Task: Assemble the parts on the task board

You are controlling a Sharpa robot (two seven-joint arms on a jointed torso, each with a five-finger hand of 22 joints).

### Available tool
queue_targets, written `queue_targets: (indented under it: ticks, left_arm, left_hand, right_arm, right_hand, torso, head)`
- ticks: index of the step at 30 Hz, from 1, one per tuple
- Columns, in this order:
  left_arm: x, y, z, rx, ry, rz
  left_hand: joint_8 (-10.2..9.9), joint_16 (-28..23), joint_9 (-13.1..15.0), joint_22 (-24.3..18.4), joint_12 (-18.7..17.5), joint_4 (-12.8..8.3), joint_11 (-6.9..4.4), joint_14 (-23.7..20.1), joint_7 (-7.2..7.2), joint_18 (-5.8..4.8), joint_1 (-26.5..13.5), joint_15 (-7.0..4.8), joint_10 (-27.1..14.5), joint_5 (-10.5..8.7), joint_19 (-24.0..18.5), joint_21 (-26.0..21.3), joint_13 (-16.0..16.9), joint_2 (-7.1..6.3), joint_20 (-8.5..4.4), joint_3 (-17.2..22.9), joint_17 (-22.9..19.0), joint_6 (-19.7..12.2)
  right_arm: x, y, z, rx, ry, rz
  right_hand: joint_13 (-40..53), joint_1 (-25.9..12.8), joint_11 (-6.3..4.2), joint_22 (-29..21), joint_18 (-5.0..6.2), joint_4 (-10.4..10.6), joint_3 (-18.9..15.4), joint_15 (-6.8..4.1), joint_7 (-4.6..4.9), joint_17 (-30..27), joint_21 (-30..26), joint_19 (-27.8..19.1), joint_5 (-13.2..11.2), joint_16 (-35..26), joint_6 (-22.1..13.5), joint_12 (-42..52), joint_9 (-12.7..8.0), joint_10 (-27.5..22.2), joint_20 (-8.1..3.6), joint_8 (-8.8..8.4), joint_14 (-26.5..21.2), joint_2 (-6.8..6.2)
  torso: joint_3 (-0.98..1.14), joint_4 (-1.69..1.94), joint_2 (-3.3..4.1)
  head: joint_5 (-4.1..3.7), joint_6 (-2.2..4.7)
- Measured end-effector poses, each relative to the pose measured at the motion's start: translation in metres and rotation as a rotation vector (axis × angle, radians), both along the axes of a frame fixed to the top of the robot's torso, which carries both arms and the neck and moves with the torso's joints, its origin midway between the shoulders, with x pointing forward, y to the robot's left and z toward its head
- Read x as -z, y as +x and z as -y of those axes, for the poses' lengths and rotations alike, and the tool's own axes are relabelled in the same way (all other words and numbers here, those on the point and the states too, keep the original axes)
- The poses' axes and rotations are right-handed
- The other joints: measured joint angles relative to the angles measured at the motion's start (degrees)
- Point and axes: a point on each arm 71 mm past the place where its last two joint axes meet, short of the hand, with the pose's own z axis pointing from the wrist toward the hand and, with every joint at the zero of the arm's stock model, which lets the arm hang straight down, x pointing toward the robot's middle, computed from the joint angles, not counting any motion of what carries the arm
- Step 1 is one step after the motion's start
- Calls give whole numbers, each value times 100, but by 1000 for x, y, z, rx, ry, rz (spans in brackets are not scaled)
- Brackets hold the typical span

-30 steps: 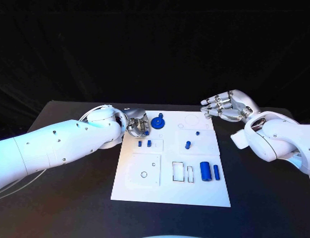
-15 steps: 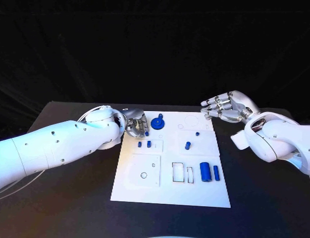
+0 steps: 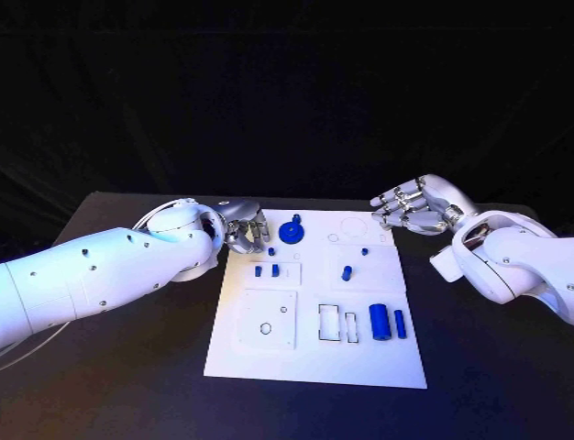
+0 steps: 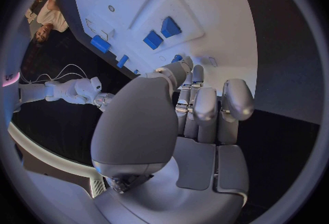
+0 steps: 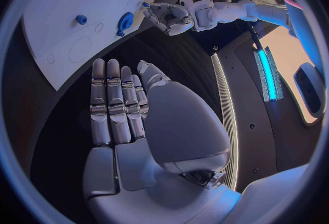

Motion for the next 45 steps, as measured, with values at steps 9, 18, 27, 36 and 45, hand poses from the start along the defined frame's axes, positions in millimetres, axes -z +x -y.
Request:
queue_targets:
  ticks: [9,18,27,36,45]
  left_arm:
    - [-26,-6,-22,-40,-155,2]
    - [-45,-20,-38,-118,-557,-117]
    - [-49,-33,-50,-199,-937,-247]
    - [-50,-36,-56,-239,-1080,-282]
    - [-51,-36,-57,-246,-1123,-282]
  left_hand:
    - [-34,-1120,-18,-1141,-54,41,65,-652,8,238,-38,47,-211,0,-819,-1114,-12,-38,45,-41,-1494,8]
    - [-54,-1710,-23,-1922,37,98,34,-877,38,394,-37,48,-179,0,-1243,-1906,29,-37,40,-64,-2131,38]
    - [-87,-2134,-41,-2241,113,173,137,-1235,70,418,-105,136,-365,0,-1444,-2393,38,31,119,-253,-2400,6]
    - [-87,-2161,-40,-2285,156,150,137,-1234,70,418,-105,137,-365,0,-1444,-2425,50,31,119,-277,-2447,6]
    - [-87,-2161,-40,-2293,156,134,137,-1233,69,418,-74,137,-365,0,-1444,-2449,50,62,119,-293,-2458,6]
  right_arm:
    - [2,-2,-7,-55,-200,59]
    - [7,-7,-25,-133,-525,160]
    - [9,-10,-40,-161,-741,247]
    - [11,-11,-50,-167,-833,298]
    - [15,-10,-53,-162,-870,312]
  right_hand:
    - [23,-94,-176,694,0,-169,163,-380,-182,675,1062,972,-33,1020,222,24,25,217,-396,20,1118,-152]
    - [54,-419,-252,3154,-227,-160,455,-492,-253,2785,3875,1705,-60,3828,292,-126,39,12,-509,-9,1121,-400]
    - [46,-530,-167,4465,-405,-207,503,-447,-233,4376,5286,1902,-121,5593,169,-26,38,-551,-427,-11,1121,-511]
    - [57,-530,-159,4767,-405,-253,550,-407,-232,4682,5581,1923,-380,5959,124,113,38,-658,-406,-34,1120,-511]
    - [63,-530,-159,4855,-405,-253,582,-408,-232,4767,5646,1922,-434,6043,125,143,37,-658,-406,-34,1120,-511]
  torso:
    - [7,-5,-1]
    - [7,-1,0]
    - [-4,2,5]
    - [-7,4,8]
    - [-4,3,10]
  head:
    - [-94,43]
    - [-160,90]
    - [-208,110]
    - [-244,129]
    - [-285,151]
